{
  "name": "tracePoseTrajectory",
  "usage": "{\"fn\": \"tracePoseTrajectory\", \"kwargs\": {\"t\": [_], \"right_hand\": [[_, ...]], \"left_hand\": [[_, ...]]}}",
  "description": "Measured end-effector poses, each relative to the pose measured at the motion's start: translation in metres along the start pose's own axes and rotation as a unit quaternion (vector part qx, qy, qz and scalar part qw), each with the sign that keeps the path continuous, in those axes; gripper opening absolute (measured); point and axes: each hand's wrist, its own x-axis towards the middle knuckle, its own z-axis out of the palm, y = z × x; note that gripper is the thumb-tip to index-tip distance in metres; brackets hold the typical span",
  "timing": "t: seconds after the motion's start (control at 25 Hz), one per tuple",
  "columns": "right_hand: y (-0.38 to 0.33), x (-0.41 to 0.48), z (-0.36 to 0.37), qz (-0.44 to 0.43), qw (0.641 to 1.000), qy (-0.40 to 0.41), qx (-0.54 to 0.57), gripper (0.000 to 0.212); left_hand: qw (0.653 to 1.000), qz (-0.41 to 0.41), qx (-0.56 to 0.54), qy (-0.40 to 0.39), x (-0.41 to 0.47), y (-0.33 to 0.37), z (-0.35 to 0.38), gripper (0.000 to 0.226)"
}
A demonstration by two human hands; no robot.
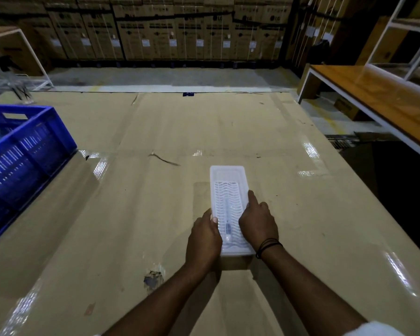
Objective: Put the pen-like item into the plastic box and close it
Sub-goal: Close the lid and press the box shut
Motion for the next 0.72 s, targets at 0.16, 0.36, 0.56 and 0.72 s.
{"fn": "tracePoseTrajectory", "kwargs": {"t": [0.16,0.36,0.56,0.72], "right_hand": [[0.002,0.000,0.003,-0.006,1.000,0.024,0.007,0.054],[0.003,0.003,0.002,-0.018,0.999,0.032,-0.003,0.050],[-0.006,0.025,-0.003,-0.063,0.998,0.014,0.015,0.049],[-0.009,0.034,0.001,-0.047,0.999,0.004,0.018,0.050]], "left_hand": [[0.999,-0.023,0.031,0.019,-0.001,-0.003,0.010,0.031],[0.996,-0.032,0.086,0.008,0.005,0.003,0.000,0.033],[0.996,-0.003,0.087,0.007,0.040,0.018,-0.006,0.041],[0.994,0.015,0.108,-0.002,0.059,0.021,0.003,0.037]]}}
